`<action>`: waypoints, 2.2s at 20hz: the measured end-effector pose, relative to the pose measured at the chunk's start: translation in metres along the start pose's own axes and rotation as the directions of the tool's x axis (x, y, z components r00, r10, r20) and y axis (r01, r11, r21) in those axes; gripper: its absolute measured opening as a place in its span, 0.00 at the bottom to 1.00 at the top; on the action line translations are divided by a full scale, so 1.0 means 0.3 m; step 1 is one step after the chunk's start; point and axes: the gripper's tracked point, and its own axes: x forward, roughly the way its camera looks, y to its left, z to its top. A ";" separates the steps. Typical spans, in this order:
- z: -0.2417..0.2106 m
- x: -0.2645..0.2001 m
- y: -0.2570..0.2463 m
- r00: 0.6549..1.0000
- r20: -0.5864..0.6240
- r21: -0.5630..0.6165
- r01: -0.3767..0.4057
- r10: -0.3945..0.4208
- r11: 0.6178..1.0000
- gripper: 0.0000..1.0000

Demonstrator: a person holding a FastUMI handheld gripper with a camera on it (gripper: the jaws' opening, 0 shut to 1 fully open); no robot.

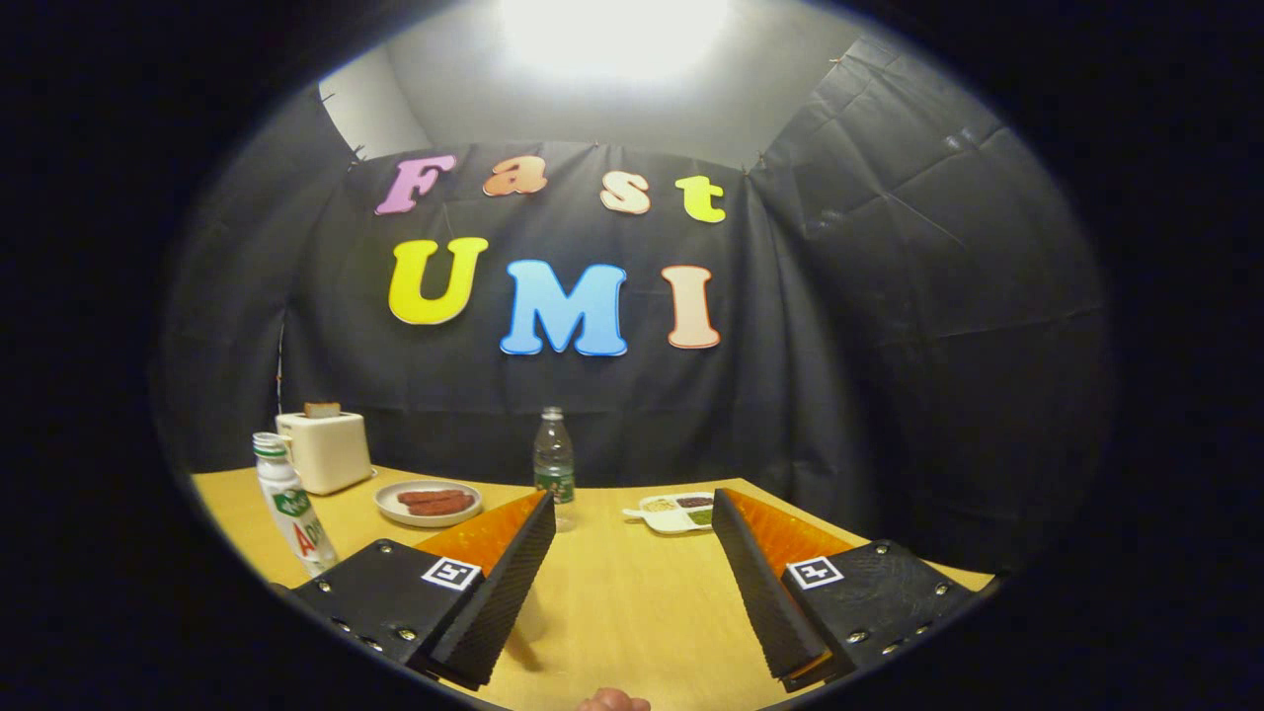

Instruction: Take the bottle from table, then pour the juice into the cup, finally place the bottle on the coaster

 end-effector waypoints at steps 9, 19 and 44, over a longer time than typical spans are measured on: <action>-0.076 -0.119 0.594 0.966 -0.051 0.019 -0.252 0.252 0.968 0.97; -0.226 -0.008 0.858 0.924 -0.100 0.048 -0.367 0.370 0.929 0.97; -0.213 0.037 0.818 0.937 -0.095 0.428 -0.266 0.336 0.864 0.69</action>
